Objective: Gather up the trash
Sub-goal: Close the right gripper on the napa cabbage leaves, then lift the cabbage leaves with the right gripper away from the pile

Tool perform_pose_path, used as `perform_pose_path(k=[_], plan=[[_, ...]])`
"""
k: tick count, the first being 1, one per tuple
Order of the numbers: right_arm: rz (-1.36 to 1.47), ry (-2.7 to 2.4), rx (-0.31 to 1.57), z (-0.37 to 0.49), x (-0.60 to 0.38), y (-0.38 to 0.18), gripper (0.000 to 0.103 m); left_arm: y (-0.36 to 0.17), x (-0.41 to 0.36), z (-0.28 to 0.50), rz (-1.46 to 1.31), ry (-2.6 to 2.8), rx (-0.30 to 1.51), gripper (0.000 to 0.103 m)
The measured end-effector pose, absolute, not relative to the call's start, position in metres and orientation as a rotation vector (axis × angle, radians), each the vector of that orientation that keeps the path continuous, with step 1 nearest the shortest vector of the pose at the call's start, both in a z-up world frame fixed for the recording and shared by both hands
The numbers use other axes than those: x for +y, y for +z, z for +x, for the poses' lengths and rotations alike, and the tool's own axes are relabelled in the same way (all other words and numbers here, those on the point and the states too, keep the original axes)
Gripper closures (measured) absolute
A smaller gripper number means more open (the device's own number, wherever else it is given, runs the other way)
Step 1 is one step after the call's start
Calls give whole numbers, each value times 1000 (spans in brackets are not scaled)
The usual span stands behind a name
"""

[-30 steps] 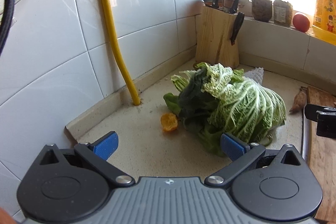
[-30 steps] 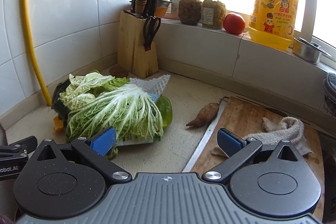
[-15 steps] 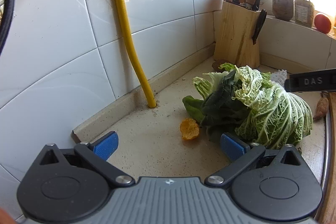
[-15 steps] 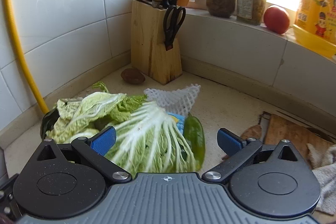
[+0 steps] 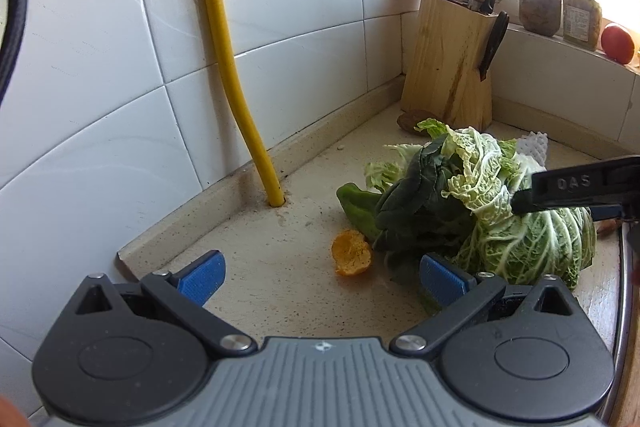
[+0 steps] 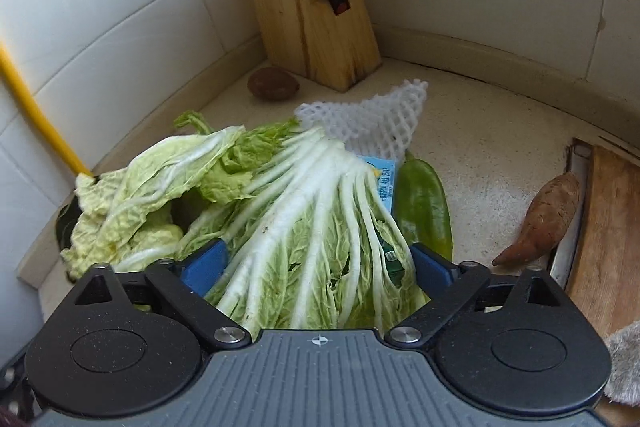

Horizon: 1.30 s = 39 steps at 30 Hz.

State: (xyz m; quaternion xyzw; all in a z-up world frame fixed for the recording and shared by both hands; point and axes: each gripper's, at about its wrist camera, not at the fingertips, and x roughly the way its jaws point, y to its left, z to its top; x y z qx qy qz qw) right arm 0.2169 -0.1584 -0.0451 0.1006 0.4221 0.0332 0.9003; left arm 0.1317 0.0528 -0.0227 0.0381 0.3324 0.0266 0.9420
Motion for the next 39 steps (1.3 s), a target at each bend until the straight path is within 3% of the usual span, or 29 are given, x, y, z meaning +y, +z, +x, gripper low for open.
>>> perform_pose_path(k=[8, 15, 19, 23, 24, 25, 29, 34, 39], plan=[[245, 111, 890, 180, -184, -31, 40, -23, 56, 130, 78, 35, 683, 1], [280, 106, 913, 139, -202, -14, 54, -21, 57, 126, 75, 7, 684, 1], [263, 101, 889, 111, -207, 2, 80, -20, 51, 122, 81, -29, 681, 1], [261, 80, 878, 89, -213, 9, 84, -19, 42, 118, 87, -70, 672, 2], [285, 86, 879, 86, -218, 7, 84, -19, 40, 117, 88, -81, 671, 2], [331, 104, 888, 84, -222, 5, 78, -19, 38, 117, 89, -89, 670, 2], [524, 120, 876, 99, -231, -15, 37, -21, 32, 116, 93, -112, 682, 1], [568, 92, 882, 133, -210, -27, 15, -21, 32, 107, 114, -107, 679, 1], [457, -38, 933, 169, -191, -42, 10, -23, 42, 106, 87, -82, 685, 1]])
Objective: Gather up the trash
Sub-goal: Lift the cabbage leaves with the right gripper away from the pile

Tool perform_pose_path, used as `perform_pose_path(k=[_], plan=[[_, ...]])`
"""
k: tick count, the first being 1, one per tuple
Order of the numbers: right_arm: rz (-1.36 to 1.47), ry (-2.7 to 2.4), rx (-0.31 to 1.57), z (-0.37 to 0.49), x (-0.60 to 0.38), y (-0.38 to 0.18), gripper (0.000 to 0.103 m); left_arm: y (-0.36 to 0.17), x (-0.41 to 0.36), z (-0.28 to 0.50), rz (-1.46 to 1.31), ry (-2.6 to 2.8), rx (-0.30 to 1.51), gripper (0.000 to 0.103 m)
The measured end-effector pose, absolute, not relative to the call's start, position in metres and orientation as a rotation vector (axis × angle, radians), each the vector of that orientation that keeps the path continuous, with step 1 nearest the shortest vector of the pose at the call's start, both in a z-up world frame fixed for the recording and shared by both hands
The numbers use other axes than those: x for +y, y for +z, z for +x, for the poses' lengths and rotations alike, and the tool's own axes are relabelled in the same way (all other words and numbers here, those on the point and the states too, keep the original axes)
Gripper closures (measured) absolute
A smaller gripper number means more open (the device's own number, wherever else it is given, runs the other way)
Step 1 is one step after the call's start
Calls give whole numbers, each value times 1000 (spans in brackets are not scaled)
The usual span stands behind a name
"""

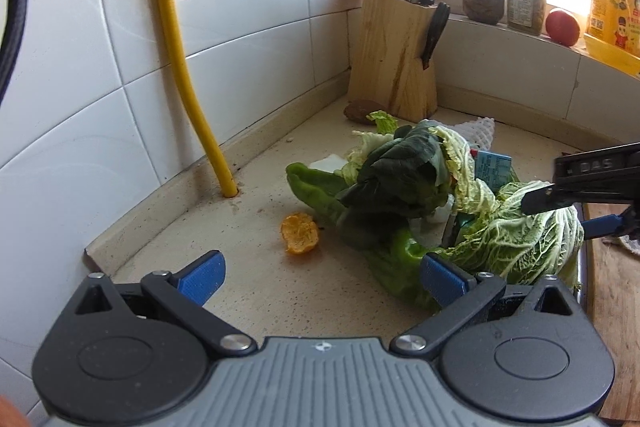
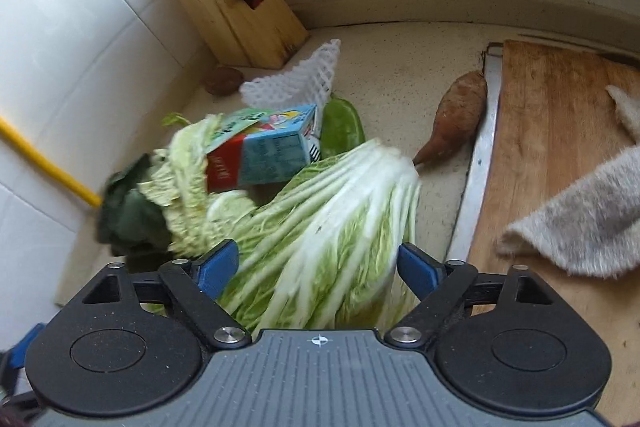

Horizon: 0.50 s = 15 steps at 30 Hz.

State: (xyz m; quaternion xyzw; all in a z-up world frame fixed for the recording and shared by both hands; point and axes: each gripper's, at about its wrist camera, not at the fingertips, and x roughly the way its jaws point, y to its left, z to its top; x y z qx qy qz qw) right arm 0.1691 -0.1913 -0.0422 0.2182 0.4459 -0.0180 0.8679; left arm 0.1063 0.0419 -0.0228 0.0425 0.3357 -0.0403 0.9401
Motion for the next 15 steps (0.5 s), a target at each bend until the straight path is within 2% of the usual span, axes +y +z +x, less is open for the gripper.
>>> perform_pose_path(k=[3, 6, 8, 12, 14, 15], plan=[[356, -56, 889, 184, -181, -47, 8, -28, 46, 109, 71, -69, 704, 1], [244, -32, 839, 189, -177, -44, 18, -32, 49, 110, 66, -64, 722, 1], [238, -26, 833, 183, -183, -38, 44, -33, 51, 108, 71, -57, 719, 1], [215, 24, 758, 157, -193, -16, 68, -36, 59, 110, 60, -35, 732, 1], [218, 88, 731, 143, -190, -5, 101, -39, 61, 113, 45, -33, 745, 2], [214, 126, 720, 134, -186, 1, 100, -40, 61, 115, 40, -35, 751, 2]])
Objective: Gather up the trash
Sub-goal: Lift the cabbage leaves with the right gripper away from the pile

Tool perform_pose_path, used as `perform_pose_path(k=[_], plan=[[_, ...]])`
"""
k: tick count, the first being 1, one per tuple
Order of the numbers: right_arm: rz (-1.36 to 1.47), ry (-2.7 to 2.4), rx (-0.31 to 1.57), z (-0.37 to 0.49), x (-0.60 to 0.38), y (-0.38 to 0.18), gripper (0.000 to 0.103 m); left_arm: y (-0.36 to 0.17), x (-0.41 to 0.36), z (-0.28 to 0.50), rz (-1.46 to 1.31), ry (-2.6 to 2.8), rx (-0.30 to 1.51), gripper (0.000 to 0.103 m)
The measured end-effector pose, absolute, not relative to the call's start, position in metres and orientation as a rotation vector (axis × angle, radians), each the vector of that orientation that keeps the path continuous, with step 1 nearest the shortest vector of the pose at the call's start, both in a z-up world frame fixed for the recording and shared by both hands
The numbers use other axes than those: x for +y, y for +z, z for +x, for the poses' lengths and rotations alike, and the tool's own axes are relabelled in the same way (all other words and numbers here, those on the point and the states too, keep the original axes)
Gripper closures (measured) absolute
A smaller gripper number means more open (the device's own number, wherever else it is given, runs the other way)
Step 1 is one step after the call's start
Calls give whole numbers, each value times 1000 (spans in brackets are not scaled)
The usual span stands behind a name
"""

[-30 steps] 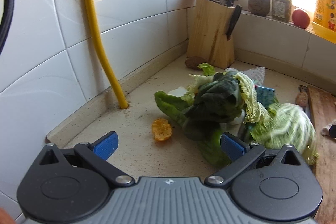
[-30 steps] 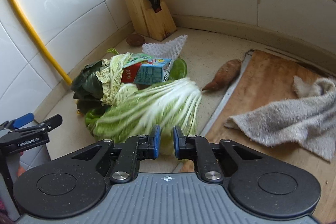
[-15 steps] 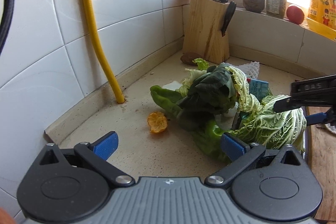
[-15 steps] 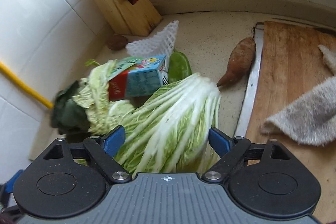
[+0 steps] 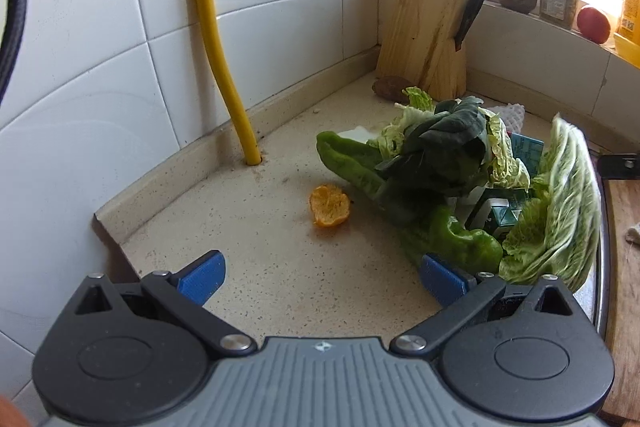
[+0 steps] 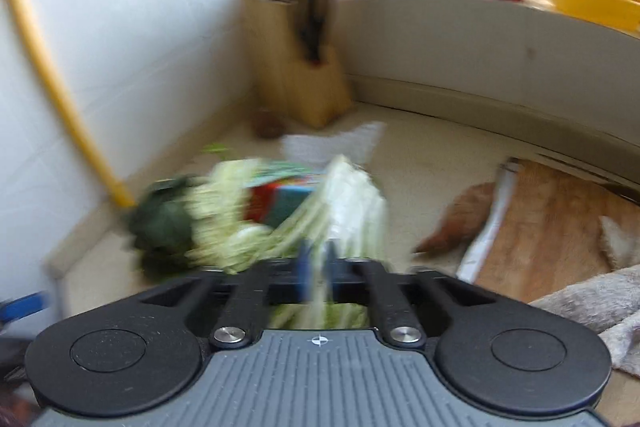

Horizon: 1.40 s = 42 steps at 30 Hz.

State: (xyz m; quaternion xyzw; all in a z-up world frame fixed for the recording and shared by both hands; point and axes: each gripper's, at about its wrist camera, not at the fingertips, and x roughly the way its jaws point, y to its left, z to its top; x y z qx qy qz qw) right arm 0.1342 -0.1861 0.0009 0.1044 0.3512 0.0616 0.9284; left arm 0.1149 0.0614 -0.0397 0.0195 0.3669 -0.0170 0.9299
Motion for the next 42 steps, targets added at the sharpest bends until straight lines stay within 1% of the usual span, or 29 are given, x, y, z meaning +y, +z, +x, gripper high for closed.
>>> perform_pose_path(k=[4, 6, 7, 8, 9, 10, 13, 17, 19, 21, 22, 23, 24, 26, 28, 30, 32, 34, 37, 42], plan=[[128, 157, 696, 115, -168, 12, 100, -38, 56, 117, 42, -59, 748, 2], [196, 146, 733, 121, -173, 8, 86, -37, 51, 116, 52, -79, 744, 1], [242, 132, 732, 125, -178, 7, 73, -37, 50, 116, 55, -90, 744, 1], [267, 115, 731, 129, -182, 6, 49, -37, 49, 115, 57, -98, 746, 1], [279, 92, 724, 135, -183, 6, 35, -37, 48, 114, 57, -100, 747, 1], [283, 79, 717, 141, -184, 5, 14, -37, 48, 113, 57, -101, 749, 1], [274, 70, 724, 173, -176, -3, 13, -38, 49, 109, 57, -98, 755, 1], [222, 12, 864, 217, -160, -39, 13, -36, 55, 103, 50, -82, 753, 1], [221, -12, 885, 219, -158, -53, 14, -36, 60, 100, 51, -68, 751, 1], [281, 5, 864, 213, -164, -60, 23, -38, 65, 99, 48, -51, 759, 1], [304, 17, 865, 212, -166, -59, 32, -40, 68, 100, 42, -44, 766, 1], [304, 14, 862, 211, -167, -58, 38, -42, 70, 101, 37, -38, 775, 1], [307, 13, 859, 209, -170, -56, 42, -43, 71, 102, 31, -34, 782, 1], [342, 4, 853, 203, -178, -48, 61, -43, 72, 104, 20, -38, 787, 2], [379, 18, 835, 191, -188, -37, 68, -39, 69, 106, 17, -52, 775, 2], [385, 32, 793, 176, -193, -23, 70, -34, 63, 108, 29, -74, 754, 2], [386, 41, 757, 162, -199, -11, 76, -28, 57, 111, 33, -104, 732, 2], [415, 50, 731, 150, -207, 1, 79, -20, 50, 114, 18, -160, 706, 2], [407, 59, 689, 133, -212, 14, 79, -9, 37, 122, -6, -246, 679, 2], [445, 80, 681, 119, -221, 16, 79, -1, 4, 141, 25, -312, 661, 2]])
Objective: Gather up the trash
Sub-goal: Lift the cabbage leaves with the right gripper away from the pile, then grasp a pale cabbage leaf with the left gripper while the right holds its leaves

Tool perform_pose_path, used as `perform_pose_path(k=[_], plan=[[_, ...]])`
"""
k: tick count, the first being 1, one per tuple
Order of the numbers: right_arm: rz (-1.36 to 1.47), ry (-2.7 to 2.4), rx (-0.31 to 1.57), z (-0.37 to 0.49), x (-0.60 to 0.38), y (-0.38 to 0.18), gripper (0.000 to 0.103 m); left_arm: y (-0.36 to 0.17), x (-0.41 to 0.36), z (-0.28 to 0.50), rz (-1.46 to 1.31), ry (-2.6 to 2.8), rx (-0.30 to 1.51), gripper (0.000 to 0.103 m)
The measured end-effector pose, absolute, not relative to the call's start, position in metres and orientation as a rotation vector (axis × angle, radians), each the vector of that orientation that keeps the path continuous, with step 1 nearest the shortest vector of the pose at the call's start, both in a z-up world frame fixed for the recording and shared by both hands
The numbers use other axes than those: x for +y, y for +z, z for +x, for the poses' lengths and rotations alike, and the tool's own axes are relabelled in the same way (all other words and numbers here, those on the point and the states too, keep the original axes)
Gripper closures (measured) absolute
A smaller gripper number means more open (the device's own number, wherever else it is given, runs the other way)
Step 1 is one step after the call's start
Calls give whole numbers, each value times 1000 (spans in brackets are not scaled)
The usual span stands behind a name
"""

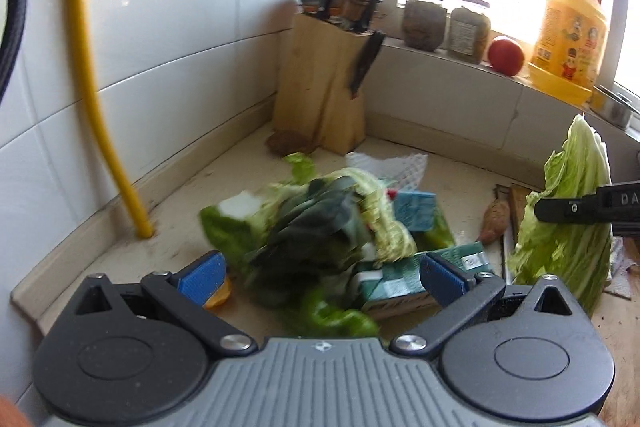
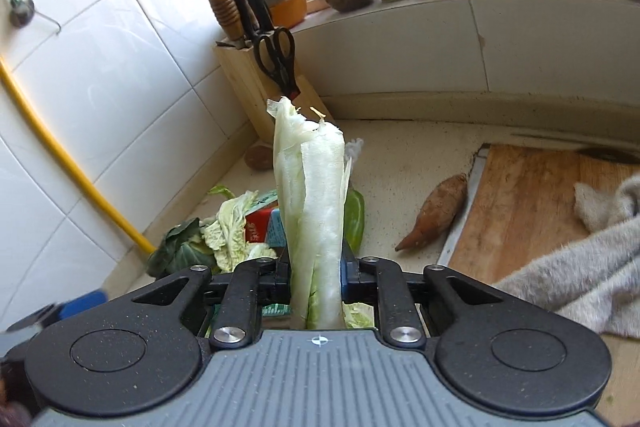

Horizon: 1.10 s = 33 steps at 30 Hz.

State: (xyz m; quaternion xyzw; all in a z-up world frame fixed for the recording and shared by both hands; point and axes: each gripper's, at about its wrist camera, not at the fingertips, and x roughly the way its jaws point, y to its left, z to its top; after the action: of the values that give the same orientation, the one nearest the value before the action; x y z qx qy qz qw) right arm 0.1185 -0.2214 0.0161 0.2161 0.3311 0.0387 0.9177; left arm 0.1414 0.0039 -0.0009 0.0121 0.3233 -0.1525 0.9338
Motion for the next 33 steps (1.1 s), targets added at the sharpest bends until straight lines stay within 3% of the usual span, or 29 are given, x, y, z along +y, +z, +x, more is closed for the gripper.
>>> perform_pose_path(k=[16, 21, 25, 27, 31, 33], plan=[[528, 94, 685, 109, -245, -2, 79, 10, -67, 200, 94, -448, 637, 2], [565, 118, 685, 111, -251, -7, 78, -4, -68, 261, 70, -357, 840, 4], [582, 136, 695, 115, -252, -11, 78, -29, -67, 273, 40, -334, 901, 12], [584, 140, 702, 118, -251, -13, 78, -35, -76, 274, 108, -303, 890, 21], [583, 146, 712, 120, -248, -13, 78, -36, -78, 273, 145, -322, 877, 55], [582, 150, 716, 121, -245, -13, 78, -35, -78, 271, 173, -313, 875, 65]])
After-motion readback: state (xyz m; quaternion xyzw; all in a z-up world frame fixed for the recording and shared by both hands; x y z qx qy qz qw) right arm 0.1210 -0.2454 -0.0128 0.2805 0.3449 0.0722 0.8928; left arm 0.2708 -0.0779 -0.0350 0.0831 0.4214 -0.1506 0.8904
